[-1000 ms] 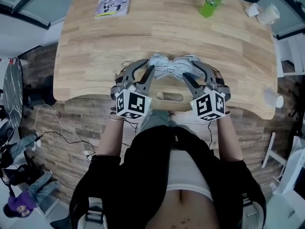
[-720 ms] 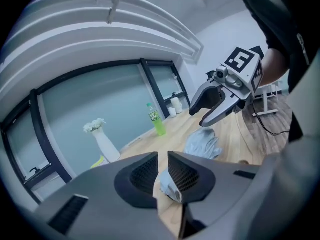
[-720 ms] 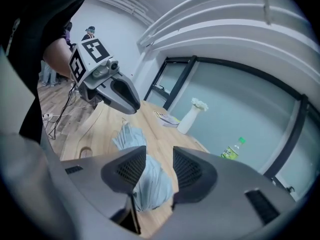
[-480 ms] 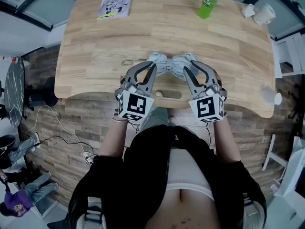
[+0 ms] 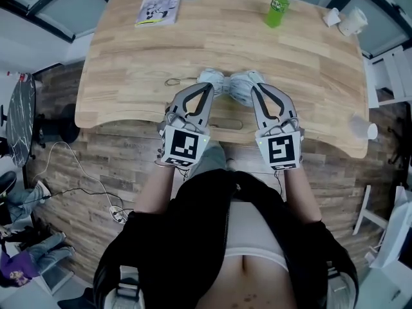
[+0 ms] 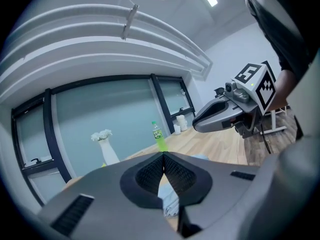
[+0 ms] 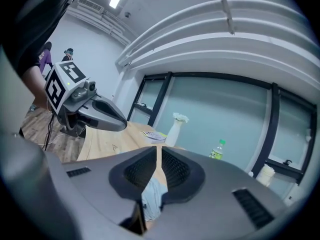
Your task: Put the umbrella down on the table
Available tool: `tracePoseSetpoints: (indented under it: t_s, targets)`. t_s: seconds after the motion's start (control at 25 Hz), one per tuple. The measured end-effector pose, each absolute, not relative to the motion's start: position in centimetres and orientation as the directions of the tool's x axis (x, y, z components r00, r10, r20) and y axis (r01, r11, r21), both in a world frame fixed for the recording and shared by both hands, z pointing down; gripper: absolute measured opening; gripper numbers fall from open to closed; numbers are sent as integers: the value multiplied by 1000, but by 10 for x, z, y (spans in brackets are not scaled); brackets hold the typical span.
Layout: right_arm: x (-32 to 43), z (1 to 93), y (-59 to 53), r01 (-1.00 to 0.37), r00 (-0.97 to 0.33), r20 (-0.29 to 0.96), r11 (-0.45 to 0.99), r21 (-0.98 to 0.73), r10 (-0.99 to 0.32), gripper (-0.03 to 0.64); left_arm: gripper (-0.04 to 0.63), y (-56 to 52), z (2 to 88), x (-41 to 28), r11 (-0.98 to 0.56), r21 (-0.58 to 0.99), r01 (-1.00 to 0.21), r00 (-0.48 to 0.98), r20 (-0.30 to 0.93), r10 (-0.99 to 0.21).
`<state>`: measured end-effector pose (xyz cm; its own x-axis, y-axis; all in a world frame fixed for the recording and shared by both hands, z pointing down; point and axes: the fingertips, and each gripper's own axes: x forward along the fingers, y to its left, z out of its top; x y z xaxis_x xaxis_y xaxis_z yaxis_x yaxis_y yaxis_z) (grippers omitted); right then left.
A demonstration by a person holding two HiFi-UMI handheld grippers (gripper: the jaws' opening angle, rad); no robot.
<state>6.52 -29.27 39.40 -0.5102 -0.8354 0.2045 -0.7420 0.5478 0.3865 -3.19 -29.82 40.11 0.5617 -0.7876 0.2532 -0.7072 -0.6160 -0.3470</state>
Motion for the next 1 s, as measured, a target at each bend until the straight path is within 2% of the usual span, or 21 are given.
tracePoseSetpoints:
  t_s: [0.36,1.0]
  targets:
    - [78,360,-269,-822,-523,106,533,200,-846,35,6,-273,390,-18,-600,-300,-741,560,215,-800]
    - [81,332,-229,-798,-566,64,565,207,-822,35,6,-228,349,5,-587,-303,-751,578,127,-806]
